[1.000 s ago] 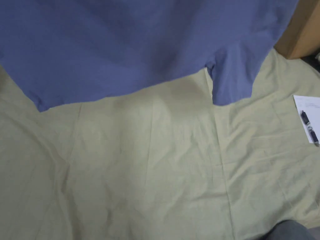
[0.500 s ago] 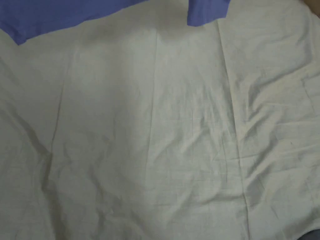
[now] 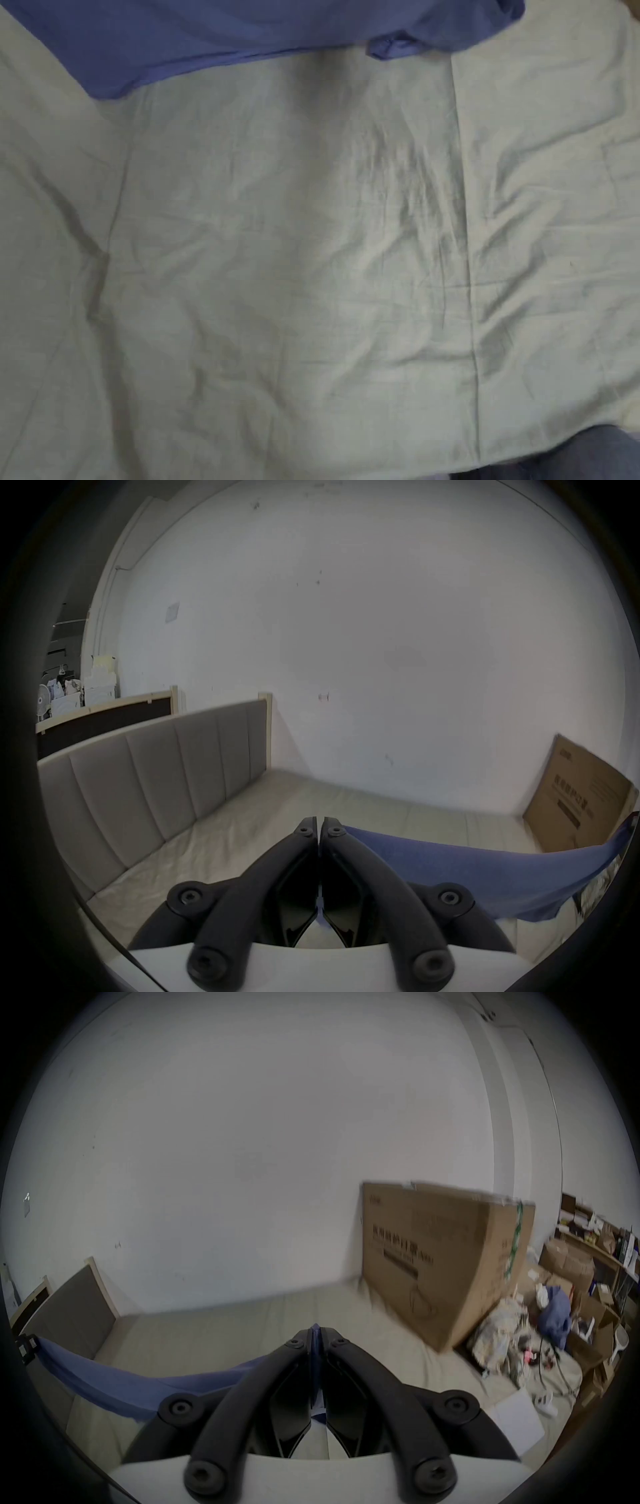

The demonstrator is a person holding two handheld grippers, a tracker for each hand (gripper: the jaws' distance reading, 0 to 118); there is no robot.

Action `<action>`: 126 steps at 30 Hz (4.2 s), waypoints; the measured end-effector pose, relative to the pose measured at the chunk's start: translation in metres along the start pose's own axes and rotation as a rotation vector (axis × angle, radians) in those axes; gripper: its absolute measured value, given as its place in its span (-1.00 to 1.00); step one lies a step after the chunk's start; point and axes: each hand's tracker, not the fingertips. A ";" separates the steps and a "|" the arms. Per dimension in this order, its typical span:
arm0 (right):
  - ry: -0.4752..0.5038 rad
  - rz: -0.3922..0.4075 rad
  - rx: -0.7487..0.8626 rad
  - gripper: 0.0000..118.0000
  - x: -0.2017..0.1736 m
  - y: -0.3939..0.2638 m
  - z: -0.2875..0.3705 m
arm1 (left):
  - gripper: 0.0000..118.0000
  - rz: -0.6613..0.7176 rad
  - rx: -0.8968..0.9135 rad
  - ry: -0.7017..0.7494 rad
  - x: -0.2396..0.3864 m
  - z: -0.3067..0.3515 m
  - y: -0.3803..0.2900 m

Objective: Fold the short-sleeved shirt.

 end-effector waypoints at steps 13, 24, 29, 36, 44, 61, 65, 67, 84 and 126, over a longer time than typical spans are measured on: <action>0.030 -0.012 -0.335 -0.95 0.093 -0.240 0.089 | -1.00 0.014 -0.297 -0.073 -0.089 0.144 -0.213; 0.084 0.055 -0.415 -0.95 0.152 -0.355 0.183 | -1.00 -0.102 -0.453 -0.085 -0.152 0.248 -0.313; 0.092 0.097 -0.422 -0.95 0.160 -0.380 0.220 | -1.00 -0.114 -0.470 -0.067 -0.159 0.279 -0.322; 0.103 -0.046 -0.426 -0.90 0.173 -0.395 0.244 | -0.61 -0.105 -0.484 -0.082 -0.164 0.296 -0.321; 0.025 0.068 -0.182 0.92 0.168 -0.348 0.286 | 1.00 -0.014 -0.200 -0.138 -0.168 0.324 -0.265; 0.179 0.068 0.181 -0.84 0.091 -0.306 0.346 | -1.00 -0.177 0.131 -0.215 -0.085 0.370 -0.240; 0.190 0.084 0.169 -1.00 0.089 -0.310 0.342 | -1.00 -0.183 0.107 -0.236 -0.082 0.370 -0.245; 0.190 0.077 0.163 -1.00 0.088 -0.311 0.339 | -1.00 -0.181 0.091 -0.238 -0.083 0.368 -0.245; 0.193 0.078 0.093 -1.00 0.093 -0.318 0.324 | 1.00 -0.080 -0.540 -0.133 -0.158 0.294 -0.272; 0.101 0.115 -0.818 -0.99 0.157 -0.411 0.190 | -1.00 0.019 -0.600 -0.113 -0.148 0.287 -0.290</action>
